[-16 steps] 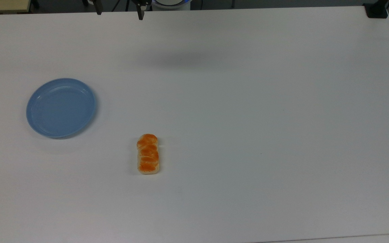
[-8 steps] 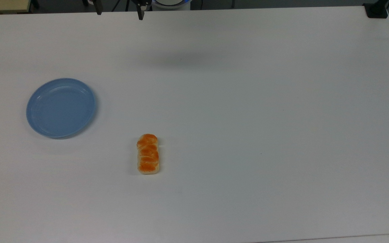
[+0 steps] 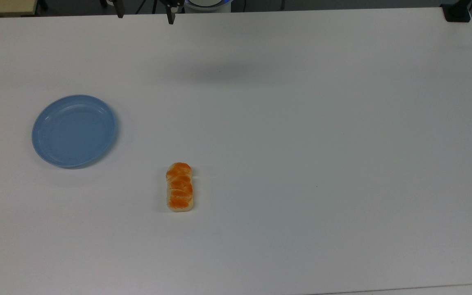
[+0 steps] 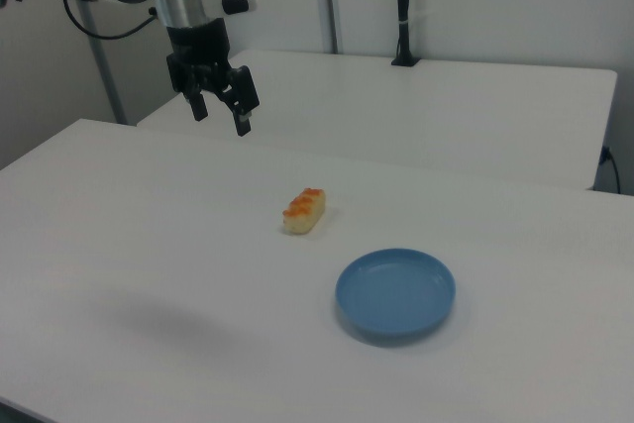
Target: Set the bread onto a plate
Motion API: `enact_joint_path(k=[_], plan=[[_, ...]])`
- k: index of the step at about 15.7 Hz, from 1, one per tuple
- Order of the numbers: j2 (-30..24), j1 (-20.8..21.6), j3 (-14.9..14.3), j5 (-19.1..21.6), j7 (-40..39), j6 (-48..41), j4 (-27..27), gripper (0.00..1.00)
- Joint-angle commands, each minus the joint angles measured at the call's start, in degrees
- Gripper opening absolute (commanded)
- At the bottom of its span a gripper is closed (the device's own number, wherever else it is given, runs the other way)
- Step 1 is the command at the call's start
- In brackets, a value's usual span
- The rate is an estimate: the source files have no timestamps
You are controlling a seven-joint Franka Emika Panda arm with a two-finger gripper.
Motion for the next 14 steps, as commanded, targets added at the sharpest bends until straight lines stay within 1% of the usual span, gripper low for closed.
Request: enact_joint_path(k=[1,4,8,11,14], plan=[[-1.44,0.98,-0.91,-0.62,-1.07,-0.23,-1.45,1.0],[-1.44,0.98,-0.91,-1.58,-1.33,-0.23,-1.45,1.0],[-0.92,1.15,-0.83,-1.67,-1.25,-0.15,-1.45,1.0],[2.15,1.95,-0.91,-1.68,-0.63,0.73,-0.84,1.0],[5.31,2.12,-0.3,-1.41,-0.54,7.13,-0.92,1.0]])
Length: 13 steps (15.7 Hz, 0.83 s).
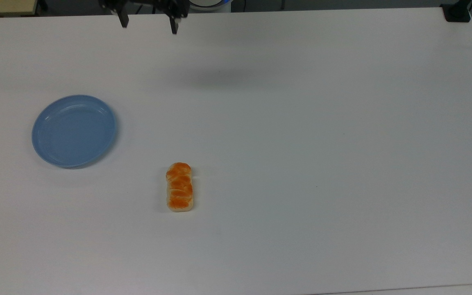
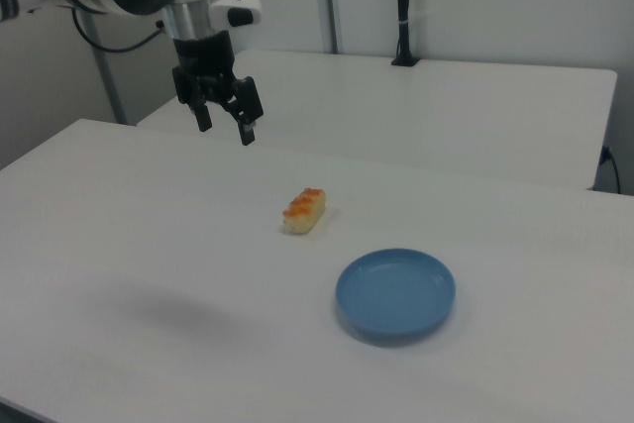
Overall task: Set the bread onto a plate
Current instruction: 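Move the open gripper down over the orange-topped bread roll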
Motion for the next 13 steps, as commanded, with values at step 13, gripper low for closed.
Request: enact_joint_path(k=[13], plan=[[22.3,0.84,-0.08,-0.56,-3.96,16.23,5.84,1.0]])
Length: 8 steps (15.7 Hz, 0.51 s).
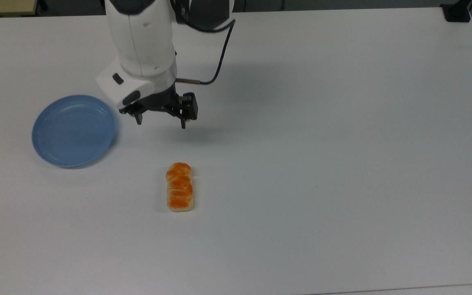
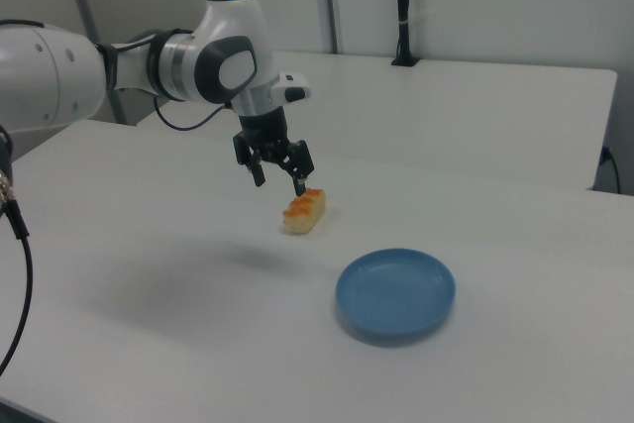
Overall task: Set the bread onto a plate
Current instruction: 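Move the open gripper down over the orange-topped bread roll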
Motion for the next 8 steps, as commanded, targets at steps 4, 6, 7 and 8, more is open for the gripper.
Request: enact_joint_path(k=[4,6,7,8], plan=[[6.56,0.27,-0.2,-0.76,-3.58,0.33,5.89,1.0],[9.46,0.36,-0.2,-0.76,-3.15,0.33,8.88,1.0],[10.95,0.36,-0.29,-0.84,-3.15,0.33,10.37,1.0],[12.27,0.36,-0.29,-0.85,-3.15,0.33,11.52,1.0]])
